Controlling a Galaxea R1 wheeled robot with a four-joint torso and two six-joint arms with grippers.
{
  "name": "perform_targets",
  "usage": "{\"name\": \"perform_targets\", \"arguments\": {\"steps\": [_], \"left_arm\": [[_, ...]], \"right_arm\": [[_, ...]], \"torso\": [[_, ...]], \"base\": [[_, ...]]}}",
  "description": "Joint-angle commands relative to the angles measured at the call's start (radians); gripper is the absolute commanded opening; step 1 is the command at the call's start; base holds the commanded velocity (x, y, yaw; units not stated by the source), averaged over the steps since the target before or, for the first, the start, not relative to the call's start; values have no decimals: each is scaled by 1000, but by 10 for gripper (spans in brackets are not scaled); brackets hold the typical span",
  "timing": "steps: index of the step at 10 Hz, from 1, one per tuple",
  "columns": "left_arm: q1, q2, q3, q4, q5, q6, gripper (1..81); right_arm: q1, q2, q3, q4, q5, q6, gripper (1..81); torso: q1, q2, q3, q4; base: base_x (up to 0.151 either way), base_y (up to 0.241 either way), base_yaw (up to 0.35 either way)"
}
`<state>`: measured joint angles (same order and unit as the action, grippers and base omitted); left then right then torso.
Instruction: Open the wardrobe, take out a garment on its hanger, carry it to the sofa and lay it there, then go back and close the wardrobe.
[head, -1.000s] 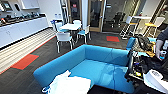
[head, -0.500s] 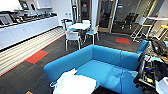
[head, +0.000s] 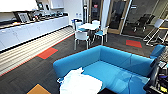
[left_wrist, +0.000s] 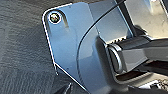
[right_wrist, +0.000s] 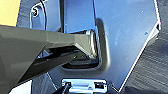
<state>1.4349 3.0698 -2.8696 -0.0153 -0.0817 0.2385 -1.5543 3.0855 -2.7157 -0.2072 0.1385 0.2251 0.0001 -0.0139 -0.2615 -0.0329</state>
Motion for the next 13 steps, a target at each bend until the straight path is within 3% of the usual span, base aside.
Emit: {"name": "perform_targets", "arguments": {"steps": [1,13], "left_arm": [[-20,-5,-5,0,66,8,811],[-15,1,-5,9,85,16,811]], "right_arm": [[10,12,7,-6,-59,-7,811],[9,14,7,-4,-56,-7,811]], "torso": [[0,0,0,0],[0,0,0,0]], "base": [[0,0,285],[0,0,292]]}}
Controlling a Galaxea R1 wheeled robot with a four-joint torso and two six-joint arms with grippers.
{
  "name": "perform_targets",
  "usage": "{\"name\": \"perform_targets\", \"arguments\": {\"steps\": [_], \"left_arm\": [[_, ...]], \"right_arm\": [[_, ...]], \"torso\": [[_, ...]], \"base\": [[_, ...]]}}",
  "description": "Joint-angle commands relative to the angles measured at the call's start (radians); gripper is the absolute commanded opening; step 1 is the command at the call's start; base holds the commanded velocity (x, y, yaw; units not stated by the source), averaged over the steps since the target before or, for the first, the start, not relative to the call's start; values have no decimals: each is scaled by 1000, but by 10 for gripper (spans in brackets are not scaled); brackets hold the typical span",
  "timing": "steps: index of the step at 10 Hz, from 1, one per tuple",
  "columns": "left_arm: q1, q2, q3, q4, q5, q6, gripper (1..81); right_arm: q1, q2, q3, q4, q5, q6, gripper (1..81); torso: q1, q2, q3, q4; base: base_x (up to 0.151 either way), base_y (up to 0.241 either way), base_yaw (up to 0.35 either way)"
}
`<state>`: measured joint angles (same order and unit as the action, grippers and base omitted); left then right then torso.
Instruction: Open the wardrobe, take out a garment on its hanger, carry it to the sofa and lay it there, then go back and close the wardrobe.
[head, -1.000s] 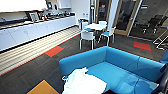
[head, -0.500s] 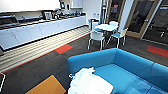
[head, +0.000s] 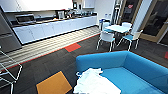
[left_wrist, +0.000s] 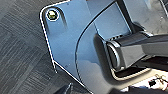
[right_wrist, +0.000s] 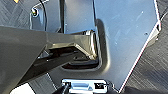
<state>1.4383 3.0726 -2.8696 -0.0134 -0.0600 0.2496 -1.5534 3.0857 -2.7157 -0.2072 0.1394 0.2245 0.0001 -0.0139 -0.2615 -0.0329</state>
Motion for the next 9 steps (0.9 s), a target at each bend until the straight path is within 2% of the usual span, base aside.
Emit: {"name": "perform_targets", "arguments": {"steps": [1,9], "left_arm": [[-19,-1,-5,7,63,5,811],[-17,6,-5,18,65,11,811]], "right_arm": [[8,13,7,-4,-57,-7,811],[2,15,7,-4,-55,-7,811]], "torso": [[0,0,0,0],[0,0,0,0]], "base": [[0,0,293],[0,0,294]]}}
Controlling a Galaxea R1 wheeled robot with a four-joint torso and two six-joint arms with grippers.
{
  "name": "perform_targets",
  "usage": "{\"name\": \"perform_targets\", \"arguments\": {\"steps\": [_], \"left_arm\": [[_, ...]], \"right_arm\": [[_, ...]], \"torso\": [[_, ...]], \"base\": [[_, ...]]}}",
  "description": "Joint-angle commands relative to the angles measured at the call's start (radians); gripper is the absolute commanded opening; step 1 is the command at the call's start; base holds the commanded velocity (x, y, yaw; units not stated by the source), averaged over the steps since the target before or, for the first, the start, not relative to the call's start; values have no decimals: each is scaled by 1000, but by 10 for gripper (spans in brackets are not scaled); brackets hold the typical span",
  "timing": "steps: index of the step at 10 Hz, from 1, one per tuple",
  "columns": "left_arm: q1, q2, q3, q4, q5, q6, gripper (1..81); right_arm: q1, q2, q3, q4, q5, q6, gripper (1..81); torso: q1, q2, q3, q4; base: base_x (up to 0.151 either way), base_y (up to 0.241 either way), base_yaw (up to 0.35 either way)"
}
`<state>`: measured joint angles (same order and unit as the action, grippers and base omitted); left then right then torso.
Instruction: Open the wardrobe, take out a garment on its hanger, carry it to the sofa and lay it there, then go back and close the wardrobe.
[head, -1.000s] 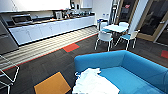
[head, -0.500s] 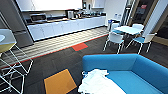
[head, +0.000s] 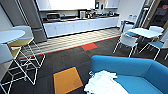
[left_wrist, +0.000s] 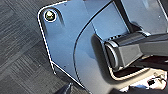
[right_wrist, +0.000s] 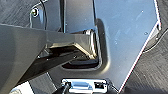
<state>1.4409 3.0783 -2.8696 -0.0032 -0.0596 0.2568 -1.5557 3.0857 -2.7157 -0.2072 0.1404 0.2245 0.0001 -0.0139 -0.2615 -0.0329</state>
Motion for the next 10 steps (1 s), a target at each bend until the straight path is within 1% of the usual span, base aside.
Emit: {"name": "perform_targets", "arguments": {"steps": [1,10], "left_arm": [[-18,2,-5,8,63,4,811],[-16,8,-5,20,64,4,811]], "right_arm": [[4,13,7,-4,-56,-7,811],[7,15,4,-3,-56,-5,811]], "torso": [[0,0,0,0],[0,0,0,0]], "base": [[0,0,294],[0,0,289]]}}
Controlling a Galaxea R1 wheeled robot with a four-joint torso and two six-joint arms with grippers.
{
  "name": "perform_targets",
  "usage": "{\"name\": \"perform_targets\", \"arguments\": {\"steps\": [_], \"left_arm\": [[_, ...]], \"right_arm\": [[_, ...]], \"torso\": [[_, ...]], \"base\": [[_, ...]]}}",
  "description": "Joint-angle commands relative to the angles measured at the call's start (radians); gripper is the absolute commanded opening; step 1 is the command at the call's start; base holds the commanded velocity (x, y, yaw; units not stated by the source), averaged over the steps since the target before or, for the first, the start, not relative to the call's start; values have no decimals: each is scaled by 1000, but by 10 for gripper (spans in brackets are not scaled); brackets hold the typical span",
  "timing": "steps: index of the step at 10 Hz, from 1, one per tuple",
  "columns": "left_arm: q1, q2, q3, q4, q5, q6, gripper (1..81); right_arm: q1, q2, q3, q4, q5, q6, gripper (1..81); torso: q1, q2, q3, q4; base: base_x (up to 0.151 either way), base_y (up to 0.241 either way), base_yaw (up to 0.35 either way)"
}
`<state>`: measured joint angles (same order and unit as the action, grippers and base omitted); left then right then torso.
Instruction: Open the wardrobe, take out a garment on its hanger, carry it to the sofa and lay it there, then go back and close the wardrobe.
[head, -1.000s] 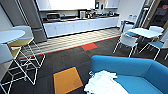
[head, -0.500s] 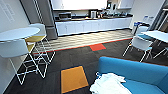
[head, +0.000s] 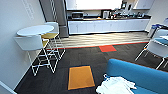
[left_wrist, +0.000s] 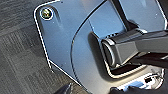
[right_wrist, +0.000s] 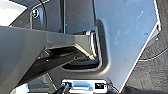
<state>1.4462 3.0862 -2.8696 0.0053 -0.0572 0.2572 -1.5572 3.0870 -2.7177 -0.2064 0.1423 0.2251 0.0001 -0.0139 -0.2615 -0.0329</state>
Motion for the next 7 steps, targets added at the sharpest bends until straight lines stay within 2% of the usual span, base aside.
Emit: {"name": "perform_targets", "arguments": {"steps": [1,7], "left_arm": [[-20,-1,-5,12,62,4,811],[-17,-4,-5,13,62,4,811]], "right_arm": [[10,14,6,-4,-58,-6,811],[15,17,6,-4,-60,-6,811]], "torso": [[0,0,0,0],[0,0,0,0]], "base": [[0,0,261],[0,0,258]]}}
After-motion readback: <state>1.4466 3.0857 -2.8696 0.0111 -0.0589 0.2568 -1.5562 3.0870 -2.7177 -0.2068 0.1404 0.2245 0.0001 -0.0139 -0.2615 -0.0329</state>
